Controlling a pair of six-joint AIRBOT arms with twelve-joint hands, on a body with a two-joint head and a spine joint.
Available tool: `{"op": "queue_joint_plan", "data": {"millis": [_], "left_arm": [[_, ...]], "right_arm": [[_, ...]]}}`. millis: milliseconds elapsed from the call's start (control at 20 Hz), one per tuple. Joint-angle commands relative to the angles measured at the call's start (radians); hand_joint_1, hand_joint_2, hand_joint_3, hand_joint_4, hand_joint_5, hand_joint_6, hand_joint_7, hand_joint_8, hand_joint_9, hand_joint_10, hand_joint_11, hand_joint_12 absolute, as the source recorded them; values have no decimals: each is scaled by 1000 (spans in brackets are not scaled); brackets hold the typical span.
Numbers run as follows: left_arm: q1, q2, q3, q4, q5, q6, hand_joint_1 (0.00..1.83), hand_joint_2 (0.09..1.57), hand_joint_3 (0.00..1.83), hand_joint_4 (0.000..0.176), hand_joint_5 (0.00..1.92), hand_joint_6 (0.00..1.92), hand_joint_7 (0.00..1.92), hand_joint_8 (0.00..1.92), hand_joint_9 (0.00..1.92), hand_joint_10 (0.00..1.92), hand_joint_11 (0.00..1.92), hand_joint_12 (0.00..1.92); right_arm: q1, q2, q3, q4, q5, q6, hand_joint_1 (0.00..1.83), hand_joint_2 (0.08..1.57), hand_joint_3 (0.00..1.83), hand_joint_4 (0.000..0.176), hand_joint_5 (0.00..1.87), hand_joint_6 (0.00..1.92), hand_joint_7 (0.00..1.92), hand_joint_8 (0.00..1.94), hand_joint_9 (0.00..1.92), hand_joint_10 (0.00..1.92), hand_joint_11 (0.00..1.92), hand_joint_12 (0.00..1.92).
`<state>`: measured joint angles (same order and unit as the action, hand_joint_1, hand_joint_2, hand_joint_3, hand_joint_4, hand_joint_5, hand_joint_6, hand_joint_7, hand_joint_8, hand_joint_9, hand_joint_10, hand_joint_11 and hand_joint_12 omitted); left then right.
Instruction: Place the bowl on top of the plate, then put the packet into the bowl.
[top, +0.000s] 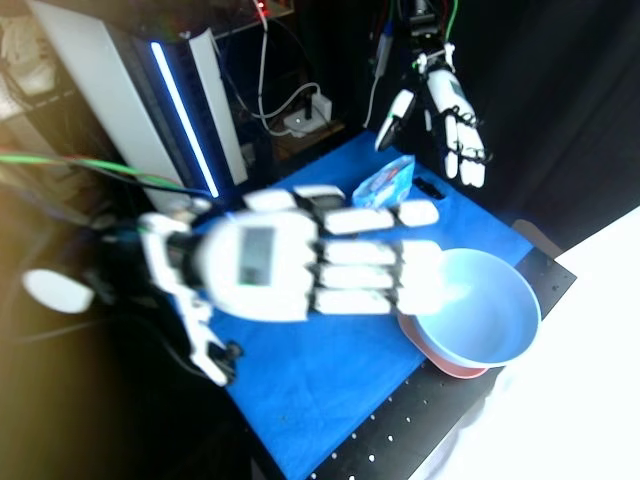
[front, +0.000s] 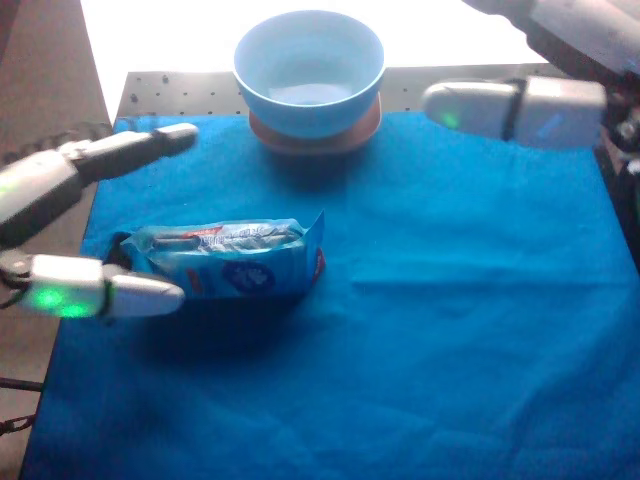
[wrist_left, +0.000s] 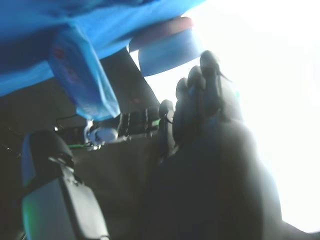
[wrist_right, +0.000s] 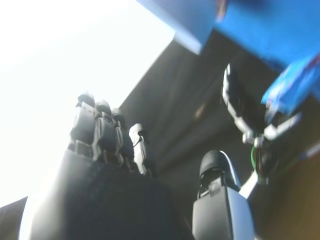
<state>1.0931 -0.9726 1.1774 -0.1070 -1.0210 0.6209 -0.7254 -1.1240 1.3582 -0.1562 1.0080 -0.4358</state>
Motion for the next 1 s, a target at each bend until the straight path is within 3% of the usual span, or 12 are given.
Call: {"op": "queue_joint_plan", "data": {"millis": [0, 100, 200, 250, 300, 350, 400, 500, 700, 750, 800, 950], "left_arm": [[-24, -13, 7, 7, -66, -8, 817, 785, 0, 165, 264, 6, 274, 9, 277, 18, 0, 727], [-67, -47, 33, 44, -29, -24, 757, 861, 10, 154, 316, 5, 354, 10, 347, 12, 0, 768], [-93, -79, 56, 66, -6, -42, 889, 933, 2, 19, 598, 12, 687, 23, 638, 54, 123, 983], [-100, -90, 63, 70, 0, -46, 889, 933, 2, 19, 598, 12, 687, 23, 638, 54, 123, 983], [-108, -99, 71, 72, 7, -50, 1184, 1071, 7, 0, 880, 657, 975, 863, 957, 353, 430, 1225], [-120, -103, 77, 75, 6, -52, 1239, 1138, 1, 0, 988, 773, 906, 1289, 970, 851, 751, 1286], [-130, -104, 80, 75, 4, -52, 1248, 1146, 1, 0, 1004, 731, 872, 1372, 960, 1014, 834, 1344], [-167, -105, 94, 82, -4, -52, 1246, 1161, 0, 0, 963, 768, 854, 1423, 904, 1285, 856, 1613], [-253, -98, 127, 109, -6, -52, 1247, 1117, 0, 0, 1049, 693, 934, 1252, 891, 1076, 717, 1524], [-279, -96, 137, 114, -6, -52, 1254, 1095, 0, 0, 1084, 645, 996, 1143, 919, 926, 589, 1280], [-303, -96, 147, 120, -4, -52, 1354, 1100, 2, 0, 1027, 713, 1004, 1057, 889, 1170, 479, 1103], [-367, -96, 173, 132, 2, -52, 1380, 1093, 0, 0, 978, 894, 1048, 894, 921, 1148, 696, 1026]], "right_arm": [[-7, 14, -10, 53, 169, 4, 257, 1131, 0, 145, 0, 0, 0, 0, 0, 0, 0, 0], [-65, 50, -50, 97, 252, 4, 393, 1149, 2, 172, 0, 0, 0, 0, 0, 0, 0, 0], [-105, 77, -85, 134, 333, 4, 451, 1121, 0, 175, 0, 0, 0, 0, 0, 0, 0, 0], [-119, 83, -94, 147, 358, 4, 451, 1121, 0, 175, 0, 0, 0, 0, 0, 0, 0, 0], [-127, 85, -100, 156, 374, 4, 406, 1123, 0, 176, 0, 0, 0, 0, 0, 0, 0, 0], [-134, 85, -103, 162, 378, 4, 312, 1148, 6, 175, 0, 0, 0, 0, 0, 0, 0, 0], [-141, 84, -103, 169, 378, 4, 332, 1152, 6, 176, 0, 0, 9, 3, 0, 0, 0, 0], [-161, 84, -105, 193, 380, 4, 360, 1151, 3, 150, 0, 0, 42, 13, 0, 0, 0, 0], [-178, 86, -108, 210, 391, 4, 307, 1153, 4, 140, 0, 0, 83, 14, 32, 9, 0, 0], [-179, 86, -108, 211, 391, 4, 301, 1152, 3, 140, 0, 0, 92, 16, 35, 9, 0, 0], [-180, 86, -108, 211, 391, 4, 303, 1151, 3, 148, 0, 0, 92, 14, 40, 11, 0, 0], [-185, 82, -108, 215, 391, 4, 292, 1170, 10, 147, 0, 0, 77, 4, 31, 4, 0, 0]]}}
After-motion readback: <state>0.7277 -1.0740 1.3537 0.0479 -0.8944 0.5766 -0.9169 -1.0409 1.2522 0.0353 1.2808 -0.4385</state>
